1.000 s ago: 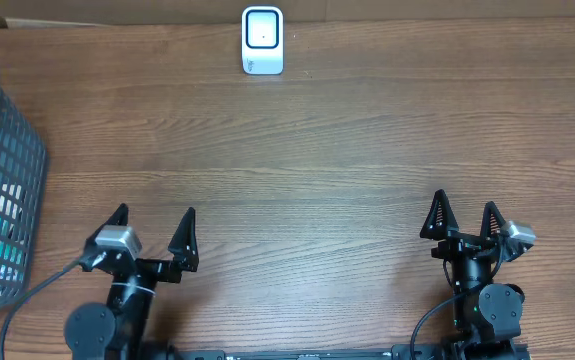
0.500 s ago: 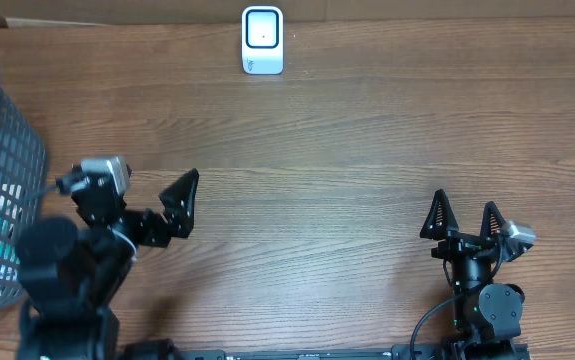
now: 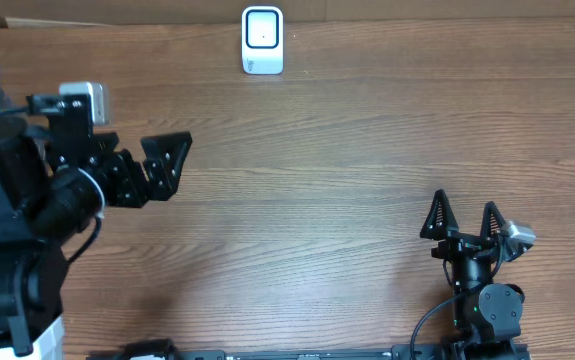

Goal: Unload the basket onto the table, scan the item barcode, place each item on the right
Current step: 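Swing the left gripper over to the grey basket, then reach into the basket and grasp the teal snack packet with left gripper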

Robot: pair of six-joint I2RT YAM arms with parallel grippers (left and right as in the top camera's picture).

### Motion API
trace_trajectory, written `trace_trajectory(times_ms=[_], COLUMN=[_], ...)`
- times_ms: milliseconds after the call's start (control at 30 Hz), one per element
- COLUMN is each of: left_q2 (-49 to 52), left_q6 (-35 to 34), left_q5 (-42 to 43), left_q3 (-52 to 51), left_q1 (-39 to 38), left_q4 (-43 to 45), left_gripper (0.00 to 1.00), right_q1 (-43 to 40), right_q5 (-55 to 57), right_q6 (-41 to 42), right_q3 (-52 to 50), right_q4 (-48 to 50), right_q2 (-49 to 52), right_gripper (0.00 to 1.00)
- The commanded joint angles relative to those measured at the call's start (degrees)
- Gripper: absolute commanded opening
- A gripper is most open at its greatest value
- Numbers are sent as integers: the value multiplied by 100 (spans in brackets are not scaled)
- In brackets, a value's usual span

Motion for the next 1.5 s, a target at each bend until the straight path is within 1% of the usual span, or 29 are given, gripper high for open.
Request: trace_trajectory(times_ms=[0,67,300,433,467,567,633,733,800,900,967,1033,1100,1167,1267,1367,1433,1467], left_q2=[59,63,76,98,109,179,293,603,1010,1464,1738,1915,2068,2251,2479,2767,2959,3053], left_q6=[249,260,260,304,225,-627,-782,-909,-1340,-1399,-1434,-1777,-2315,-2660,-2632,-2435,-2199,-2107], left_q5=[96,-39,-39,-133,-275,-1200,-1563,-1840,-2345,-2710,-2968,-3185,-3136,-2809,-2374,-2321,-2321,-2337], left_q3=[238,238,236,236,238,304,468,944,1596,2234,2520,2564,2564,2559,2559,2553,2496,2435], left_q1=[-11,-11,-11,-9,-9,4,52,260,671,1296,1816,2297,2824,3392,3998,4470,4669,4747], left_q4=[-42,-61,-94,81,146,260,289,199,-184,-584,-754,-826,-955,-1045,-1143,-1357,-1447,-1480], left_gripper=[100,100,100,100,100,100,100,100,100,100,100,100,100,100,100,100,96,93], right_q1=[44,44,44,44,44,44,44,44,44,44,44,44,44,44,44,44,44,44], right_q5=[79,79,79,79,79,79,79,79,79,79,79,79,79,79,79,79,79,79], right_q6=[-42,-42,-42,-42,-42,-42,-42,-42,-42,-42,-42,-42,-42,-42,-42,-42,-42,-42], right_q3=[-61,-61,-61,-61,-61,-61,-61,-61,-61,-61,-61,-61,-61,-61,-61,-61,-61,-61], right_q4=[31,31,31,31,31,31,31,31,31,31,31,31,31,31,31,31,31,31], right_q2=[-61,-61,-61,-61,-61,-61,-61,-61,-61,-61,-61,-61,-61,-61,-61,-61,-61,-61], right_gripper=[100,100,100,100,100,100,100,100,100,100,100,100,100,100,100,100,100,100])
